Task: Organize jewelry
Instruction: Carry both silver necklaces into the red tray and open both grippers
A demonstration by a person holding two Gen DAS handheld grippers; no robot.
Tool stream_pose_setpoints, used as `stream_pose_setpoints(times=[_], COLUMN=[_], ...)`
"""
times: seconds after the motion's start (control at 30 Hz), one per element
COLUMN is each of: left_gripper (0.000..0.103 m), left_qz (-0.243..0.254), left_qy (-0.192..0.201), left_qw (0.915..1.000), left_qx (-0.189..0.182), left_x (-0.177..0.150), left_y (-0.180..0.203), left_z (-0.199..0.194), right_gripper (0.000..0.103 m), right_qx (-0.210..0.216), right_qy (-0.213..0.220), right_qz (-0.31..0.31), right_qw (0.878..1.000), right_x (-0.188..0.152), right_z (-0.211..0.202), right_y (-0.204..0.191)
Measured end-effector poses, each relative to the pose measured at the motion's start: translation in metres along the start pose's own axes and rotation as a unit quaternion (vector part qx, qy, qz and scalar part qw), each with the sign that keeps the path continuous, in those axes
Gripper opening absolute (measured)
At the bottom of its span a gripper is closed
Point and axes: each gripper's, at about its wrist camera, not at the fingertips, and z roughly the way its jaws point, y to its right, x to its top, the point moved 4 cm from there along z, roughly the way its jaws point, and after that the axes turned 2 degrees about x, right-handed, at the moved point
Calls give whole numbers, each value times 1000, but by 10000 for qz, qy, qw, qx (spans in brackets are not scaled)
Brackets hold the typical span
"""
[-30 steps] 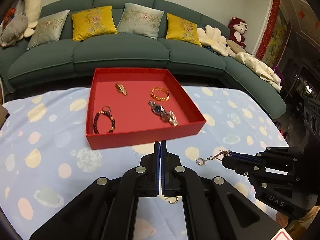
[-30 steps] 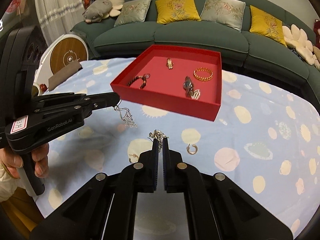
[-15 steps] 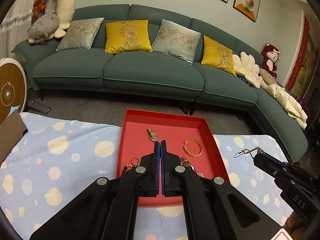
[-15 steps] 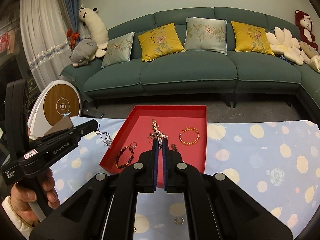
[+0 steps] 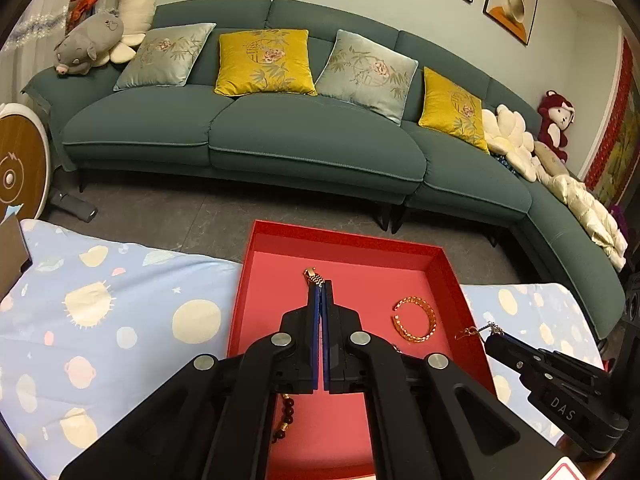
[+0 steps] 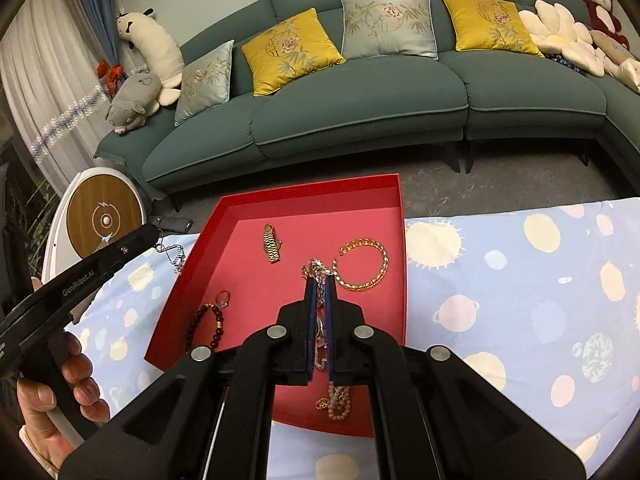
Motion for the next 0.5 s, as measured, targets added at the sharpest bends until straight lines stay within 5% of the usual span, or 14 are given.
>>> stream_pose_setpoints(times=[0.5], left_gripper=[0], left_qz=[-109], left_qy=[-318], left_qw=[9994], left_qx=[58], left_x=[-13], left_y=[-9], left_z=[35], right_gripper=[3], right_qx=[-68], right_qy=[-328], right_qz=[28], right_qw=[9994], right_x=[-19], right_z=[45], right_y=[11])
